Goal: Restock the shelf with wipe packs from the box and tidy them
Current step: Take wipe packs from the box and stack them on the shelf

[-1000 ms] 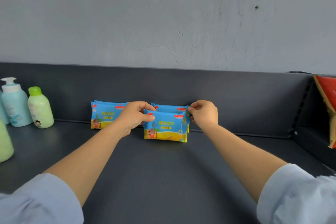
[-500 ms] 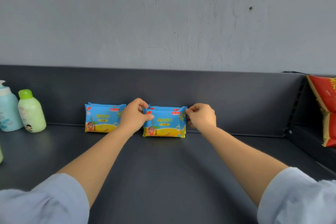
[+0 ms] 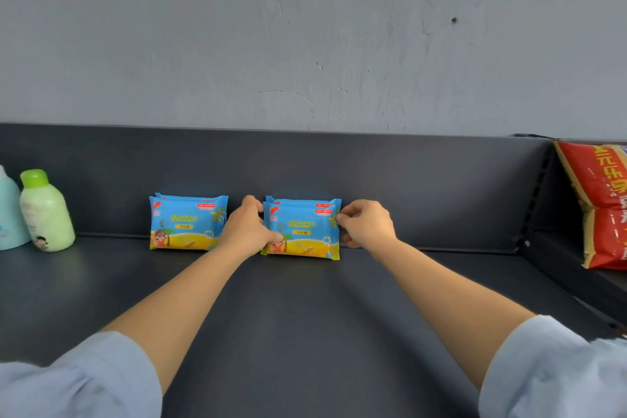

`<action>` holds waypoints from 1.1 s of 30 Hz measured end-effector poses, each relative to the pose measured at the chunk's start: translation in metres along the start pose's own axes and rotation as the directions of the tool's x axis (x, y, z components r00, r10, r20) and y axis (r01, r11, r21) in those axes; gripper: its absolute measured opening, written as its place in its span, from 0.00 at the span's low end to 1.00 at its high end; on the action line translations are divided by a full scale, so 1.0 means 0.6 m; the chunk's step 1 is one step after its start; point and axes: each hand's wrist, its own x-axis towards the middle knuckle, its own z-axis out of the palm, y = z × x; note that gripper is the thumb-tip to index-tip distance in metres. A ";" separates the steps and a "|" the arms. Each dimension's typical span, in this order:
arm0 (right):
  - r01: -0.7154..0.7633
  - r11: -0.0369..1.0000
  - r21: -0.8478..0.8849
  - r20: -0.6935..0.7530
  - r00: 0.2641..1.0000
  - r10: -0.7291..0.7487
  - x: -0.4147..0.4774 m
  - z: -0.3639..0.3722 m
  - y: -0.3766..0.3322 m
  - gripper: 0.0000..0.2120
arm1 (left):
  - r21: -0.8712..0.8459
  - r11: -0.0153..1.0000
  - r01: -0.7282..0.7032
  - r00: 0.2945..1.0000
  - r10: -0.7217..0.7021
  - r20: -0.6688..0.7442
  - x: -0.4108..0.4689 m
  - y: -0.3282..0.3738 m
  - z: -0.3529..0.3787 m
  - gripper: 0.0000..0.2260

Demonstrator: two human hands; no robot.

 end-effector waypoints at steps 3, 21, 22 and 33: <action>-0.006 1.000 0.002 0.009 1.000 0.006 -0.004 0.000 -0.001 0.02 | 0.009 1.000 -0.015 0.999 0.016 -0.041 -0.002 -0.001 0.003 0.28; -0.001 0.990 -0.143 0.026 1.000 0.005 -0.017 0.010 -0.004 0.07 | 0.013 1.000 -0.026 1.000 0.026 0.007 -0.003 -0.008 0.000 0.35; 0.000 0.989 -0.145 0.021 1.000 0.003 -0.018 0.010 -0.005 0.07 | 0.025 0.999 -0.033 0.999 0.033 -0.009 -0.003 -0.008 -0.001 0.35; -0.001 0.966 -0.257 -0.030 1.000 -0.007 -0.042 0.005 -0.008 0.06 | 0.068 0.997 -0.048 0.997 0.053 -0.064 -0.024 -0.004 -0.015 0.33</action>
